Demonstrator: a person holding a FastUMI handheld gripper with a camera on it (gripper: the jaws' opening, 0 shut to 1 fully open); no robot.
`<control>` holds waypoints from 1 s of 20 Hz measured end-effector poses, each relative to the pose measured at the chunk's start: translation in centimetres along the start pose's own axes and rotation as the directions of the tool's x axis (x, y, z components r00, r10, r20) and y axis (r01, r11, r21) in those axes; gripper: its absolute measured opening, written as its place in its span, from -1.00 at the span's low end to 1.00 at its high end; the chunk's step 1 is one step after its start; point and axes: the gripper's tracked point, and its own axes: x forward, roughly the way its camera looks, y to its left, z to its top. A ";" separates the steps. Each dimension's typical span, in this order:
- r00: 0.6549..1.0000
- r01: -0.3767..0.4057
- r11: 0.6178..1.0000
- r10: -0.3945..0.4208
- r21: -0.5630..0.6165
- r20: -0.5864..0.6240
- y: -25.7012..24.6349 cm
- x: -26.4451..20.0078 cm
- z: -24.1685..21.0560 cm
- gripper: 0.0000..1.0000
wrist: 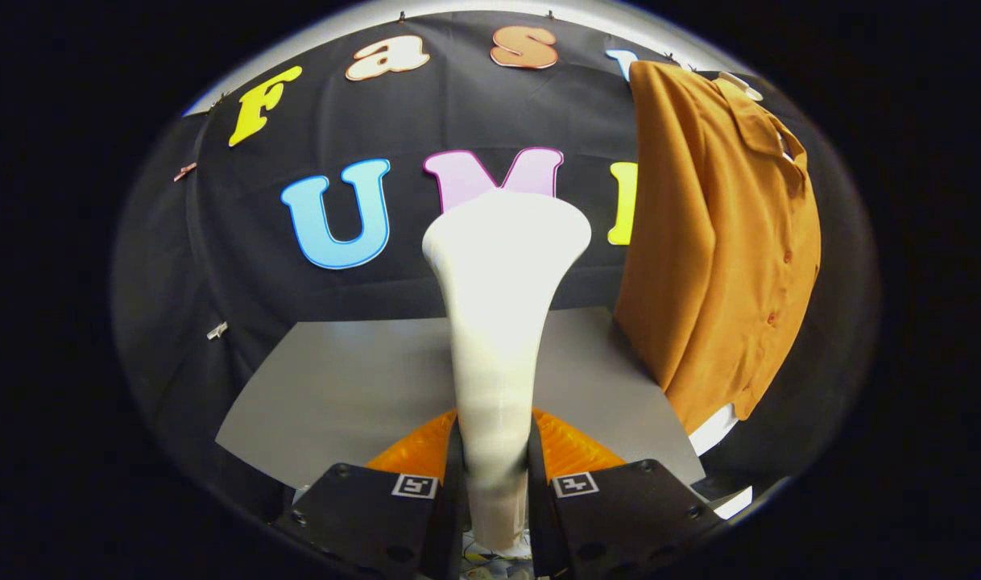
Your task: Iron the clothes twice with a garment steamer, once on the left side and once on the right side.
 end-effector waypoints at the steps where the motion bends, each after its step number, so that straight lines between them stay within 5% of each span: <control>1: 1.000 0.005 1.000 -0.005 0.008 0.014 -0.1 -0.8 0.2 -0.27; 12: 0.980 0.068 0.996 -0.078 0.062 0.182 0.5 -11.2 1.2 -0.27; 20: 0.946 0.164 0.975 -0.200 0.152 0.256 -5.0 -15.2 2.2 -0.27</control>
